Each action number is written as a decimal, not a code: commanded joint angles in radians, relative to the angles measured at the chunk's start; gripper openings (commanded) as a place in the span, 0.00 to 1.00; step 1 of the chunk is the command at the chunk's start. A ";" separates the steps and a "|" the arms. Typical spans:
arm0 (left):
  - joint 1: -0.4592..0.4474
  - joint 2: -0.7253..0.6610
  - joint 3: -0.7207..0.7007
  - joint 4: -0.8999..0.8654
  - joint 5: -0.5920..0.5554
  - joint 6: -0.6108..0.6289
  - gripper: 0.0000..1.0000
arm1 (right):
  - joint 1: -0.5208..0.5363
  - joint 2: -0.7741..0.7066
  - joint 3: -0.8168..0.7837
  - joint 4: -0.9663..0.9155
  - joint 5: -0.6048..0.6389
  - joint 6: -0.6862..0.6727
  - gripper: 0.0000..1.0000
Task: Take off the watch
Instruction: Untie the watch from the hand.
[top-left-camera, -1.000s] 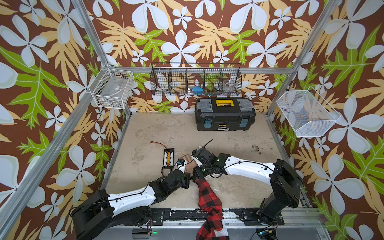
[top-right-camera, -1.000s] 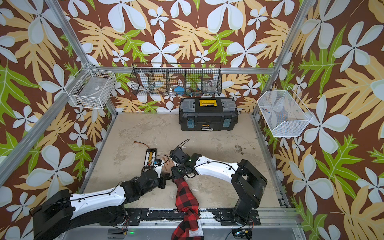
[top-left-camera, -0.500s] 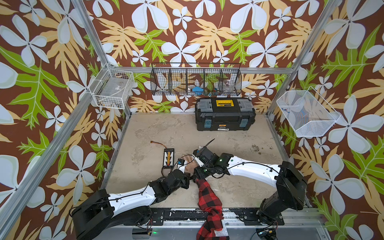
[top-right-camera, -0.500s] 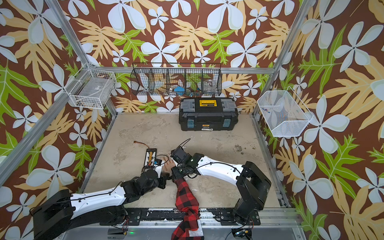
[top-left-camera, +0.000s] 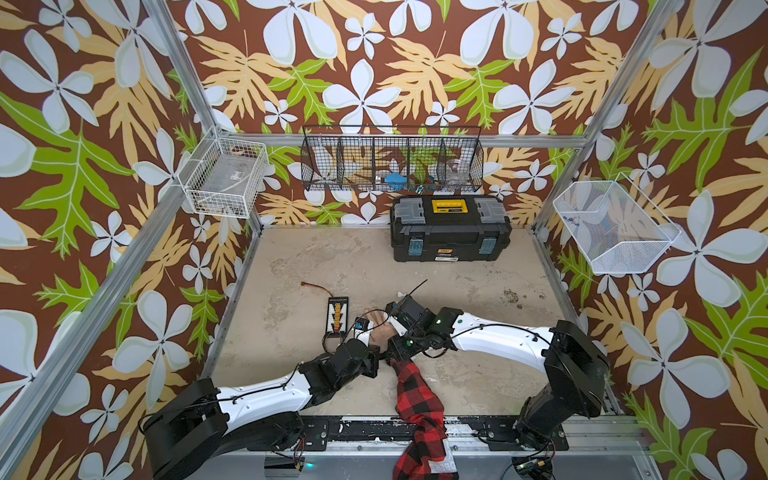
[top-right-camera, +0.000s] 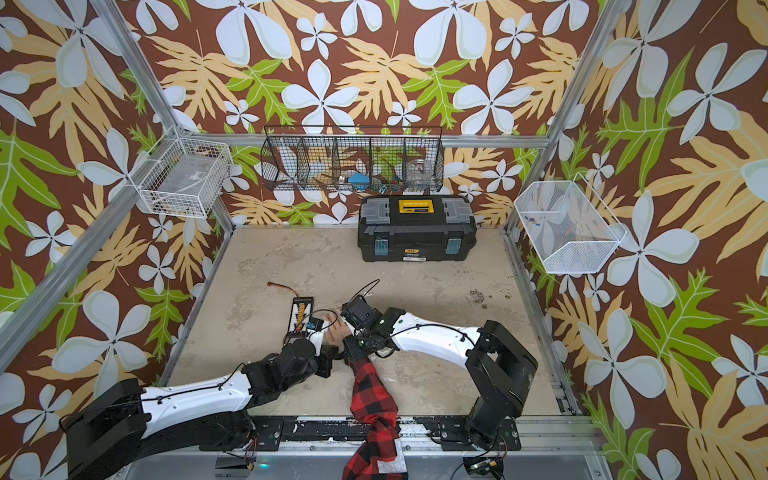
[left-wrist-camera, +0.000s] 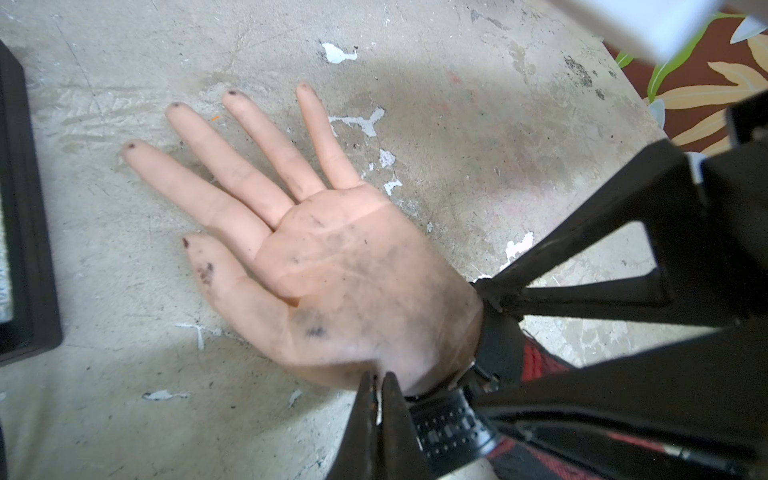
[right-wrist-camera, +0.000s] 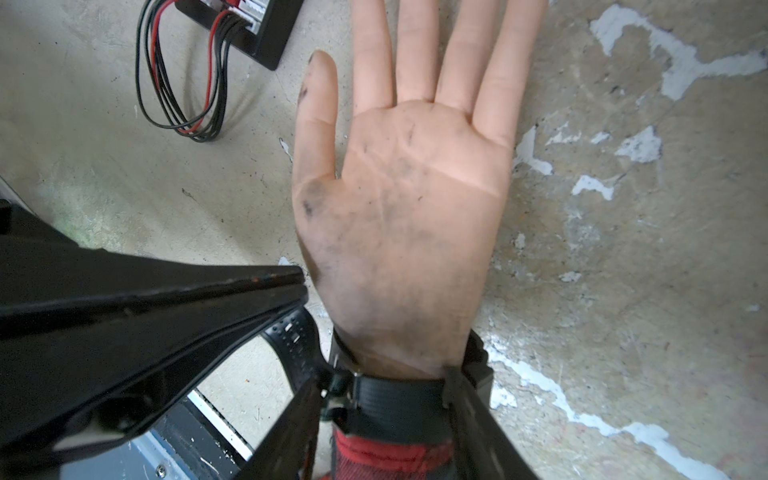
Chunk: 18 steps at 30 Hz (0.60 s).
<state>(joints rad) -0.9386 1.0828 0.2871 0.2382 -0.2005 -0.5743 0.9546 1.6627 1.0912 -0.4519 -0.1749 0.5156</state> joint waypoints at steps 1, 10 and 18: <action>0.001 -0.003 -0.003 0.004 0.012 -0.003 0.00 | 0.001 -0.007 -0.009 -0.008 0.047 -0.005 0.46; 0.001 -0.009 -0.005 0.001 0.009 -0.006 0.00 | 0.001 -0.023 -0.005 -0.022 0.086 -0.009 0.39; 0.002 -0.012 -0.006 -0.002 0.006 -0.006 0.00 | 0.002 -0.034 -0.003 -0.048 0.129 -0.022 0.32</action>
<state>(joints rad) -0.9382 1.0744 0.2821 0.2398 -0.2008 -0.5777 0.9558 1.6367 1.0863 -0.4747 -0.0917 0.5079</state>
